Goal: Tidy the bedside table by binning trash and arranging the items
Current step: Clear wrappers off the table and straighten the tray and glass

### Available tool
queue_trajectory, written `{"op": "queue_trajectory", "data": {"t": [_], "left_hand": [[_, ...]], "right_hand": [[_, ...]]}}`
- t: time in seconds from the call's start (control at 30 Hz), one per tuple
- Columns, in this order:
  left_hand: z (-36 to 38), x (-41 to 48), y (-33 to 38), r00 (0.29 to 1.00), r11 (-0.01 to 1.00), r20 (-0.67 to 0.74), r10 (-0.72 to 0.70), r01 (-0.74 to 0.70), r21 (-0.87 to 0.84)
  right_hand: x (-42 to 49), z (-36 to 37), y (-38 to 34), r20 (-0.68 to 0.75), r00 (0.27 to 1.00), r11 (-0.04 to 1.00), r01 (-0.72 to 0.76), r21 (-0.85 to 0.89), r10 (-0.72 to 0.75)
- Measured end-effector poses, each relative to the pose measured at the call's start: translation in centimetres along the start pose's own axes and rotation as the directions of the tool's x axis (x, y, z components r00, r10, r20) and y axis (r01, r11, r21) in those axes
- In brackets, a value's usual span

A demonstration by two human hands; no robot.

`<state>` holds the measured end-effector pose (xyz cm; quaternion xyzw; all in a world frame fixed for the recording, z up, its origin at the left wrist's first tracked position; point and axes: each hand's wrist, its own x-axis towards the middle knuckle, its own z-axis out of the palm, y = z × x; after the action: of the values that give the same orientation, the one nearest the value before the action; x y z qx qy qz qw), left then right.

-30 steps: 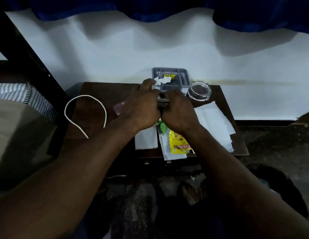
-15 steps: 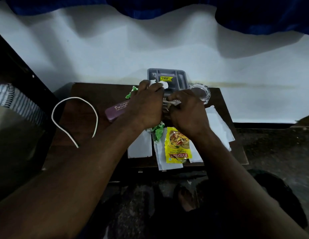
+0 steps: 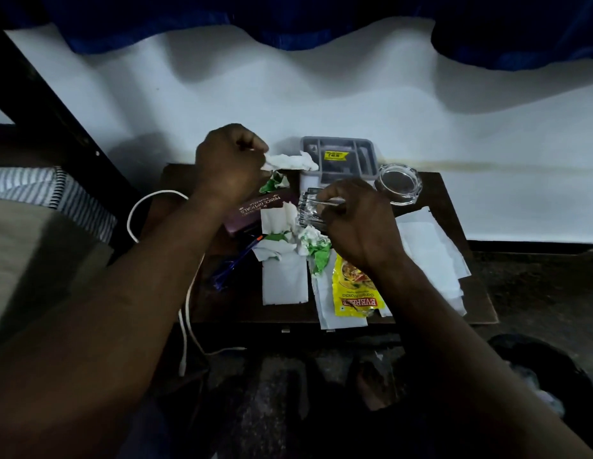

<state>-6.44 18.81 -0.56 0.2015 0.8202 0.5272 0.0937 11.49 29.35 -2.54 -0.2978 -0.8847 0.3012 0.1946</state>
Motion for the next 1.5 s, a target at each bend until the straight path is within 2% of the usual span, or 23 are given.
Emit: {"op": "queue_trajectory", "data": {"t": [0.07, 0.13, 0.23, 0.37, 0.43, 0.53, 0.8, 0.9, 1.03, 1.13, 1.23, 1.3, 1.37, 1.5], "left_hand": [[-0.5, 0.5, -0.5, 0.994, 0.991, 0.029, -0.104, 0.106, -0.082], [-0.5, 0.7, -1.0, 0.990, 0.991, 0.066, -0.125, 0.128, -0.044], [-0.2, 0.6, -1.4, 0.993, 0.993, 0.105, -0.062, 0.051, 0.106], [-0.1, 1.4, -1.3, 0.970, 0.943, 0.244, 0.016, -0.096, 0.319], [0.1, 1.6, -1.1, 0.973, 0.913, 0.229, -0.011, -0.083, 0.398], [0.4, 1.9, -1.6, 0.991, 0.928, 0.135, 0.009, -0.058, 0.368], [1.3, 1.8, -1.6, 0.981, 0.923, 0.186, 0.059, -0.125, 0.365], [1.6, 1.9, -2.0, 0.972, 0.885, 0.221, 0.083, -0.174, 0.433], [2.7, 1.6, -2.9, 0.932, 0.838, 0.355, 0.072, -0.249, 0.485], [3.4, 1.6, -3.5, 0.926, 0.804, 0.350, 0.139, -0.312, 0.507], [4.0, 1.5, -3.0, 0.936, 0.796, 0.326, 0.130, -0.294, 0.529], [4.2, 2.0, -2.9, 0.963, 0.802, 0.246, 0.108, -0.231, 0.551], [4.5, 2.6, -3.4, 0.968, 0.777, 0.205, 0.143, -0.238, 0.583], [4.4, 3.1, -4.2, 0.960, 0.767, 0.262, 0.103, -0.244, 0.594]], "right_hand": [[0.0, 0.4, -0.3, 0.003, 1.000, 1.000, 0.021, 0.002, -0.021], [0.0, 0.9, -0.5, -0.005, 0.999, 0.999, 0.052, -0.012, -0.052], [0.1, 1.2, -0.9, 0.014, 0.999, 0.999, 0.044, 0.011, -0.044], [0.1, 1.6, -0.9, 0.031, 0.998, 0.998, 0.048, 0.031, -0.049], [0.1, 1.7, -0.8, 0.047, 0.998, 0.999, 0.042, 0.034, -0.043], [0.1, 1.7, -0.5, 0.057, 0.998, 0.999, 0.014, 0.047, -0.016], [0.0, 1.5, -0.4, 0.054, 0.998, 0.999, 0.018, 0.048, -0.020], [-0.1, 1.4, -0.4, 0.069, 0.997, 0.999, 0.019, 0.044, -0.022], [-0.2, 1.2, -0.3, 0.074, 0.997, 0.999, 0.019, 0.049, -0.022], [-0.3, 1.1, -0.1, 0.069, 0.996, 0.998, 0.051, 0.041, -0.054], [-0.5, 1.1, 0.1, 0.059, 0.996, 0.996, 0.068, 0.050, -0.071], [-0.5, 1.1, 0.3, 0.057, 0.996, 0.996, 0.067, 0.056, -0.070], [-0.5, 1.2, 0.5, 0.051, 0.996, 0.996, 0.075, 0.050, -0.077], [-0.5, 1.2, 0.6, 0.057, 0.995, 0.995, 0.076, 0.063, -0.080]]}}
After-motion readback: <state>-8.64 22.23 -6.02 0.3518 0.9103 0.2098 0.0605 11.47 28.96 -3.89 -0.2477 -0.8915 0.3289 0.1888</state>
